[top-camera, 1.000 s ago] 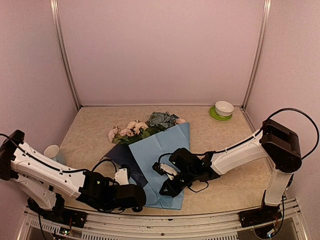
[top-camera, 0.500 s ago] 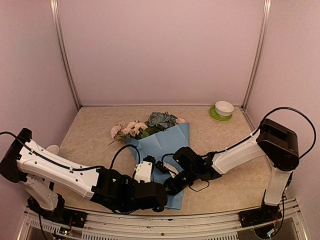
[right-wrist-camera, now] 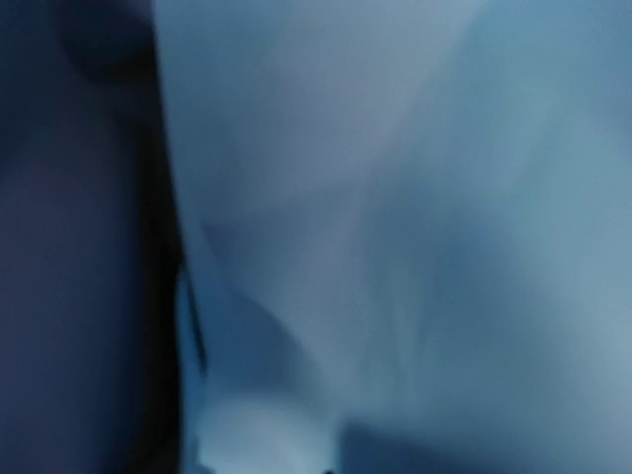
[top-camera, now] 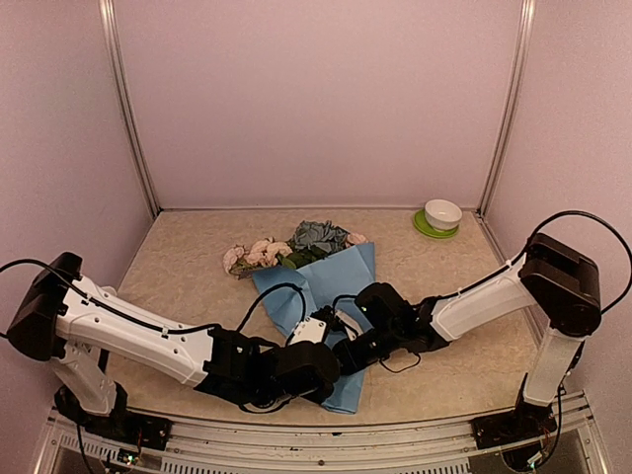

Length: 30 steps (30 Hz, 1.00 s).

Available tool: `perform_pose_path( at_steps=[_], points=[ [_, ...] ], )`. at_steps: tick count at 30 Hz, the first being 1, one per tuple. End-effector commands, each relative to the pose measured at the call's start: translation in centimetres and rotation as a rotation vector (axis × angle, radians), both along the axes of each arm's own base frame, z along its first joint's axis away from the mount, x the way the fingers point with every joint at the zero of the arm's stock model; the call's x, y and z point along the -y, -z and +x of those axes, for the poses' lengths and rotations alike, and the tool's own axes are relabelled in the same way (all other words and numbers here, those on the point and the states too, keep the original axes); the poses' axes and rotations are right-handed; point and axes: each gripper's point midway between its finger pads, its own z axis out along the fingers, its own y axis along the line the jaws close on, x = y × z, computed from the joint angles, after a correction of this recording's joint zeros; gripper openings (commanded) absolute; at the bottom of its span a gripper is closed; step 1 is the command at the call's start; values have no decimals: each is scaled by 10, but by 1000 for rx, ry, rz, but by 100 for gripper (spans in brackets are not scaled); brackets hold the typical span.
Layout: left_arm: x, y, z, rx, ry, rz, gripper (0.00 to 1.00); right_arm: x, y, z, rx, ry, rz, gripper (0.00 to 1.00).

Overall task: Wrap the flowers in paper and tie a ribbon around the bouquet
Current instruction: Fold the two-thirds-folded wrapping paper at the center of the board.

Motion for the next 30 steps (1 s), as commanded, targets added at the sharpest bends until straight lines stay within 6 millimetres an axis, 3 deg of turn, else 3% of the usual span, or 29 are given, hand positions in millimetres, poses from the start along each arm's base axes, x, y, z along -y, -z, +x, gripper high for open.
perform_pose_path(
  at_steps=[1,6,12,15,17,18,23,24,27,30],
  points=[
    [8,23,-9,-44,99,47,0,-3,-43,14,50,60,102,3],
    [12,38,-13,-65,138,93,0,14,-59,24,73,137,88,3],
    [18,46,-21,-67,212,116,0,70,-74,55,143,319,25,4],
    [23,52,-26,-71,249,135,0,78,-101,67,273,323,15,10],
    [26,59,-28,-81,269,152,0,72,-118,69,336,268,32,20],
    [27,62,-29,-84,277,162,0,69,-124,70,356,244,37,30],
    [27,68,-31,-87,283,190,0,44,-141,77,379,162,88,94],
    [27,68,-31,-88,282,188,0,43,-133,83,368,172,54,99],
    [26,68,-30,-88,279,190,0,43,-105,100,337,204,-49,100],
    [24,69,-32,-88,280,191,0,48,-92,111,307,232,-72,100]
  ],
)
